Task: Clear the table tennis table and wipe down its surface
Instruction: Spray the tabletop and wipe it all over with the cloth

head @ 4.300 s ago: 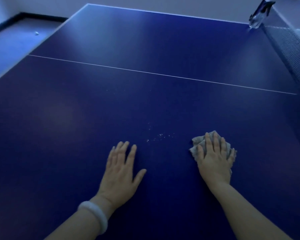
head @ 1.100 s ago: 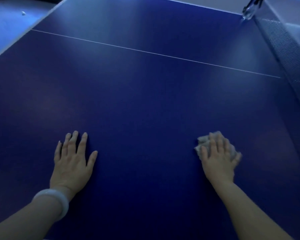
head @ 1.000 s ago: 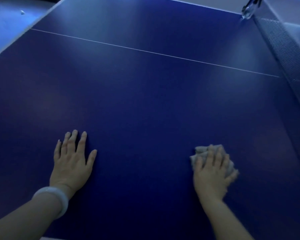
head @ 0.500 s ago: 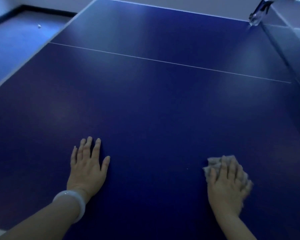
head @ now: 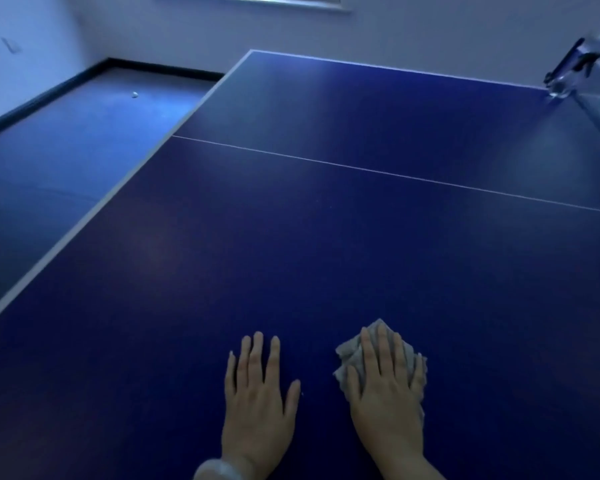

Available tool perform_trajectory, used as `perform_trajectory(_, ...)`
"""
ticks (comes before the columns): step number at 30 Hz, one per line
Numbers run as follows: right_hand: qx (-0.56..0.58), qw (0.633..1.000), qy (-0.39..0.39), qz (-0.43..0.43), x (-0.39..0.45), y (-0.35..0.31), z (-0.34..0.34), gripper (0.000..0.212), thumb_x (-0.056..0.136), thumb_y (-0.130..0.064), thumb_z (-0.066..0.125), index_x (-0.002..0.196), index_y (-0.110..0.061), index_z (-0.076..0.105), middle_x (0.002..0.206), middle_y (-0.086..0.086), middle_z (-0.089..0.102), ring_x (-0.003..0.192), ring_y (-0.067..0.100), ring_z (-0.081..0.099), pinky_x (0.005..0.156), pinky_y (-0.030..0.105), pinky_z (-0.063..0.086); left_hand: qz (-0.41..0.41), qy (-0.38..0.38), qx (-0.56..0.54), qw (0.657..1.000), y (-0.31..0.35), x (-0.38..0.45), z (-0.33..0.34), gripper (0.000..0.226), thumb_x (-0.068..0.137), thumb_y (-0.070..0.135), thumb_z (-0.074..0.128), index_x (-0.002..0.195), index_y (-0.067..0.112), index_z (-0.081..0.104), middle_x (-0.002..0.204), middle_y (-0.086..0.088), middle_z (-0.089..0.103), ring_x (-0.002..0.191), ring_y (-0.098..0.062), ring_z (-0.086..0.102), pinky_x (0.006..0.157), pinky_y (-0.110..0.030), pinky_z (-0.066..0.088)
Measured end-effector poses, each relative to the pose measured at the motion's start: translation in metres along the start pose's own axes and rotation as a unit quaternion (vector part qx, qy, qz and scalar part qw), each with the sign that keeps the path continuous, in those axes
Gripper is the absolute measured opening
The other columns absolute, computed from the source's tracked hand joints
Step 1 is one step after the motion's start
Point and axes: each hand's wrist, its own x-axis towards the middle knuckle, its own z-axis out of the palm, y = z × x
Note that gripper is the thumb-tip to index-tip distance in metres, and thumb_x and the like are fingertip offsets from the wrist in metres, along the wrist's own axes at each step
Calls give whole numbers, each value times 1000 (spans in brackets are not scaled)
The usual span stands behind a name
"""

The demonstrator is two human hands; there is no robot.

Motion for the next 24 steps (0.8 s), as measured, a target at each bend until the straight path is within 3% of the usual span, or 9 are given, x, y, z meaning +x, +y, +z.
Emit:
perform_trajectory(1, 6, 1000, -1, 1, 0, 0, 0, 65, 95, -51, 18, 153, -24, 24, 164, -1, 11, 151, 18, 8, 120, 54, 8, 9, -10, -32, 999, -7, 4, -3, 71, 95, 64, 8, 155, 29, -2, 162, 2, -11, 145, -10, -22, 119, -34, -12)
perform_trajectory(3, 16, 1000, -3, 4, 1, 1, 1, 66, 93, -52, 16, 154, -26, 21, 164, -2, 9, 150, 17, 5, 120, 53, 5, 28, 1, -77, 997, -28, 19, -12, 66, 96, 60, 18, 154, 30, 12, 160, 6, 1, 145, -6, -8, 116, -27, -3)
perform_trajectory(5, 10, 999, -19, 33, 8, 3, 5, 69, 90, -56, 0, 154, -33, -1, 162, -8, -16, 150, 13, -14, 121, 51, -7, 32, 44, -70, 996, -53, 43, -24, 63, 97, 53, 29, 153, 23, 25, 159, 0, 14, 146, -15, 9, 118, -30, 6)
perform_trajectory(8, 10, 991, -24, 128, 34, 2, 3, 62, 96, -54, -2, 152, -35, -19, 153, -10, -40, 146, 13, -26, 120, 50, -13, -2, 44, -12, 999, -89, 91, -43, 67, 99, 51, 28, 156, 17, 14, 162, -8, 5, 150, -21, -1, 122, -36, 3)
perform_trajectory(15, 58, 957, 10, 283, 134, -23, -19, 63, 99, -48, 6, 157, -24, 0, 164, 2, -12, 151, 25, -10, 118, 58, -3, -41, 36, 54, 997, -107, 148, -35, 74, 93, 59, 4, 156, 19, -5, 163, -9, -6, 150, -22, -13, 122, -41, -7)
perform_trajectory(17, 55, 973, 14, 225, 162, -43, -19, 61, 101, -47, 9, 157, -23, 3, 165, 3, -9, 151, 25, -9, 118, 59, -5, -37, 38, 55, 997, -108, 148, -32, 77, 90, 59, -1, 156, 19, -2, 163, -9, -3, 150, -22, -11, 122, -41, -7)
perform_trajectory(21, 15, 997, -16, -73, 187, -78, -5, 61, 99, -54, 6, 155, -33, -8, 162, -10, -22, 146, 11, -27, 119, 49, -17, -42, 31, 54, 997, -108, 150, -34, 80, 87, 59, -8, 156, 19, -3, 163, -9, -2, 150, -23, -9, 122, -42, -6)
perform_trajectory(23, 7, 993, -31, -115, 199, -61, -4, 61, 98, -55, 6, 154, -36, -8, 161, -13, -21, 145, 7, -27, 119, 47, -16, -45, 32, 60, 997, -107, 149, -33, 79, 88, 59, -13, 155, 19, -6, 163, -9, -4, 150, -23, -11, 122, -43, -6)
perform_trajectory(24, 9, 996, -23, -85, 207, -46, -7, 60, 99, -54, 8, 155, -36, -5, 162, -12, -17, 148, 9, -21, 120, 49, -12, -44, 33, 60, 997, -107, 149, -32, 77, 89, 59, -14, 155, 19, -5, 163, -9, -3, 150, -23, -11, 122, -43, -6)
